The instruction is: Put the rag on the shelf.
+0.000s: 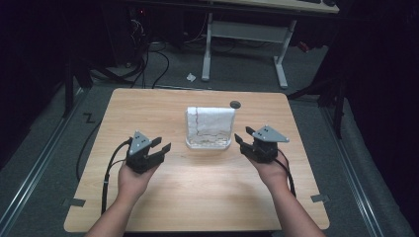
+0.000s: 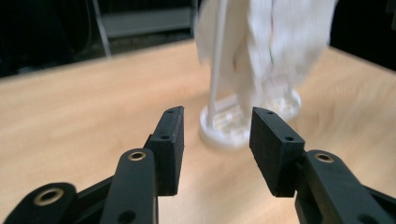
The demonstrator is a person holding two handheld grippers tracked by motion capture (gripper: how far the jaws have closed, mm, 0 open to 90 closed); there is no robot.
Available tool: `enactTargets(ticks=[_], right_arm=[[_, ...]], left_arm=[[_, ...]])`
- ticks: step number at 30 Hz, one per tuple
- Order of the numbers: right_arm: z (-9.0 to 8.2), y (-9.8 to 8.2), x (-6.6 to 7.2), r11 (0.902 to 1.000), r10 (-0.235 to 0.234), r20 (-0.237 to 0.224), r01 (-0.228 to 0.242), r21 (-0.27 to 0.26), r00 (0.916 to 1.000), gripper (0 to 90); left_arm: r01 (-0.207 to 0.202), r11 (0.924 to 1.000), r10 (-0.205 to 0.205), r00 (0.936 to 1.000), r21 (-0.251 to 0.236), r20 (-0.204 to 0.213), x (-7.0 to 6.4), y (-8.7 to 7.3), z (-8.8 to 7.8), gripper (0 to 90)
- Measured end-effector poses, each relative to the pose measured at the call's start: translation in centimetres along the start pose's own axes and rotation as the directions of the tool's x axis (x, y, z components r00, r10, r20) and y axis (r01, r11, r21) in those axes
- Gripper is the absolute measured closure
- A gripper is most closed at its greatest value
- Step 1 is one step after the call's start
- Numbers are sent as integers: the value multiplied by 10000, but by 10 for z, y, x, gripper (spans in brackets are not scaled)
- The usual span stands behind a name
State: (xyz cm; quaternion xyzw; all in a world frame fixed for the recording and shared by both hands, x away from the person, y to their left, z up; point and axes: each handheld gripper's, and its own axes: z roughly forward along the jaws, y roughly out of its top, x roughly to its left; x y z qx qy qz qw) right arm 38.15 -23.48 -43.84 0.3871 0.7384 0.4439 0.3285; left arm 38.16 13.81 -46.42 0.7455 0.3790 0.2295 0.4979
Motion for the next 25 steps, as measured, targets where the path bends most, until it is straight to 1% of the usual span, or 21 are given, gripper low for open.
enactTargets(ticks=[1,2,3,4,5,6,7,8,9,11,12,13,14,15,16,17,18,19,21,23,25], right_arm=[[0,0,0,10000,0,0,0,0,10000,496],[-1,-13,5,9997,-14,-73,15,238,10000,490],[-1,-13,5,9997,-14,-73,15,238,10000,490],[-3,-27,9,9989,100,-144,-93,463,9998,480],[-3,-27,9,9989,100,-144,-93,463,9998,480],[-5,-39,13,9975,185,-229,-169,692,9996,472],[-5,-39,13,9975,185,-229,-169,692,9996,472],[-6,-46,16,9963,226,-278,-202,839,9994,467],[-9,-54,19,9946,269,-361,-231,1015,9990,459],[-16,-67,22,9932,386,-418,-338,1117,9984,450],[-32,-92,24,9934,741,-182,-722,892,9971,483],[-32,-92,24,9934,741,-182,-722,892,9971,483],[-36,-101,23,9901,833,-142,-812,1145,9964,484],[-37,-103,22,9851,949,-214,-908,1460,9953,451],[-40,-107,19,9837,879,-207,-835,1591,9959,464],[-41,-112,16,9793,915,-5,-899,1812,9958,471],[-41,-112,16,9793,915,-5,-899,1812,9958,471],[-39,-113,14,9763,1024,-22,-1001,1919,9947,468],[-34,-111,14,9753,1053,40,-1040,1947,9944,464],[-33,-111,15,9764,1004,-22,-981,1922,9949,465],[-32,-112,16,9759,1026,-61,-994,1941,9947,465]], left_arm=[[-3,9999,2,10000,154,47,-1,-6,-2,549],[66,9993,-72,9998,370,163,-2,-16,-5,543],[66,9993,-72,9998,370,163,-2,-16,-5,537],[119,9983,-137,9994,572,314,-4,-23,-7,524],[163,9974,-194,9988,703,442,-4,-26,-8,524],[250,9936,-342,9960,1100,825,-8,-37,-13,504],[250,9936,-342,9960,1100,825,-8,-37,-13,499],[173,9912,-298,9952,1314,935,-11,-45,-17,499],[66,9899,-194,9958,1416,895,-14,-52,-20,495],[-152,9855,33,9975,1690,704,-24,-75,-27,493],[-519,9628,367,9974,2652,620,-36,-84,-29,524],[-519,9628,367,9974,2652,620,-36,-84,-29,494],[-689,9646,532,9963,2544,680,-40,-83,-31,494],[-842,9712,667,9941,2228,850,-43,-82,-34,488],[-856,9711,682,9941,2228,843,-43,-81,-33,488],[-742,9704,554,9946,2297,874,-41,-80,-31,475],[-550,9713,336,9949,2313,954,-38,-80,-28,475],[-395,9714,163,9948,2343,1002,-35,-80,-26,475],[-53,9688,-203,9947,2476,1005,-27,-83,-22,468],[-12,9687,-254,9943,2484,1038,-26,-84,-22,452],[56,9704,-312,9943,2413,1021,-23,-84,-25,443]])
